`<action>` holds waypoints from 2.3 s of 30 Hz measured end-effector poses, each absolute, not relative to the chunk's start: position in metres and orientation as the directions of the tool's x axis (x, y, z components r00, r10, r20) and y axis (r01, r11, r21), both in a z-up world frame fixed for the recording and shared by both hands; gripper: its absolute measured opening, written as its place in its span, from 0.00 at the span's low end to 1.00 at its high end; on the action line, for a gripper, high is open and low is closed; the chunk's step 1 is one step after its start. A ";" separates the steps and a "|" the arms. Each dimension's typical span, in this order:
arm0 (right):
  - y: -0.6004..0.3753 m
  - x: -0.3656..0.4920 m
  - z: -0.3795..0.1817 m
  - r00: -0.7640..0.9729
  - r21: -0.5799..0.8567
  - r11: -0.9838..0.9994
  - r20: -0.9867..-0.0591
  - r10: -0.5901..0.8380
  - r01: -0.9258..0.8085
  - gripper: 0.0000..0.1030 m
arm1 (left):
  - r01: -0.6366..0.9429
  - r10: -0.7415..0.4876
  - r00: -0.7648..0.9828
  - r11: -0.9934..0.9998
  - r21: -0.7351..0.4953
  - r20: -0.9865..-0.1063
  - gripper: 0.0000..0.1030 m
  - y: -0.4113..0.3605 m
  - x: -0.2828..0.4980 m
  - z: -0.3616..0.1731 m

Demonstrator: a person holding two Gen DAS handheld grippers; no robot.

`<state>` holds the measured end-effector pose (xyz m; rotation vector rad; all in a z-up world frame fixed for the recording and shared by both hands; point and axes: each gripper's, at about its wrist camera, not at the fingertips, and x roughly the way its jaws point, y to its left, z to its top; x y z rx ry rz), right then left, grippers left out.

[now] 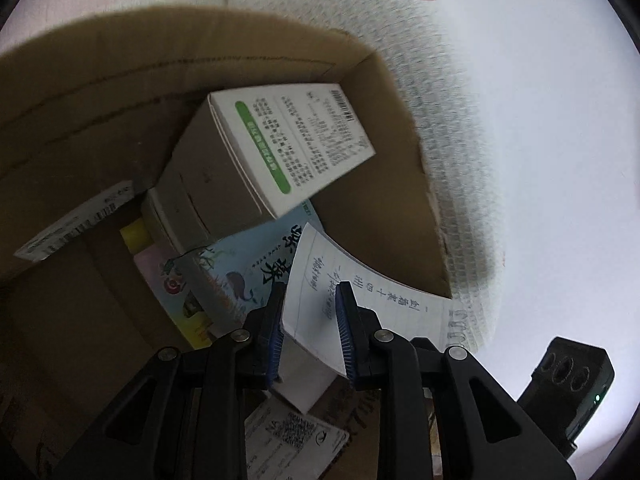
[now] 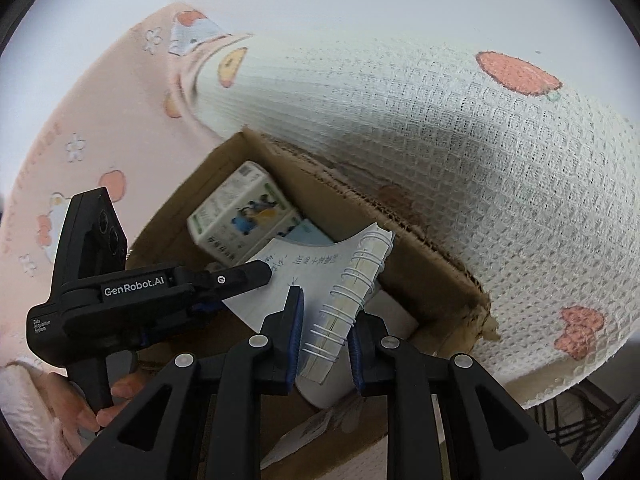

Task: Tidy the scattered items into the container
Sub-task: 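Lift the notepad with the right gripper and carry it over the cardboard box, then lower the notepad into the box and open the right gripper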

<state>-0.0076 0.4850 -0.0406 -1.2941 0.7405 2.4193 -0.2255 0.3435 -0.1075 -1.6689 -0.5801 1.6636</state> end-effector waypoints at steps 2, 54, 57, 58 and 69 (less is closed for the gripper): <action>0.482 -0.010 -0.040 -0.534 0.267 -0.829 -0.844 0.045 -0.492 0.17 | -0.135 0.718 0.090 -0.678 -0.723 -0.690 0.33 0.344 -0.226 -0.115; 0.452 -0.022 -0.047 -0.358 0.064 -0.864 -0.923 0.139 -0.499 0.37 | 0.014 0.782 0.054 -0.623 -0.782 -0.621 0.14 0.295 -0.162 -0.125; 0.452 -0.020 -0.045 -0.333 0.051 -0.866 -0.933 0.136 -0.497 0.37 | 0.015 0.786 0.062 -0.617 -0.787 -0.615 0.13 0.295 -0.159 -0.127; 0.452 -0.018 -0.043 -0.328 0.052 -0.868 -0.935 0.131 -0.494 0.37 | 0.014 0.784 0.063 -0.619 -0.785 -0.617 0.13 0.295 -0.157 -0.128; 0.441 -0.018 -0.032 -0.327 0.023 -0.904 -0.936 0.131 -0.428 0.38 | -0.062 0.778 0.020 -0.626 -0.778 -0.628 0.14 0.296 -0.159 -0.100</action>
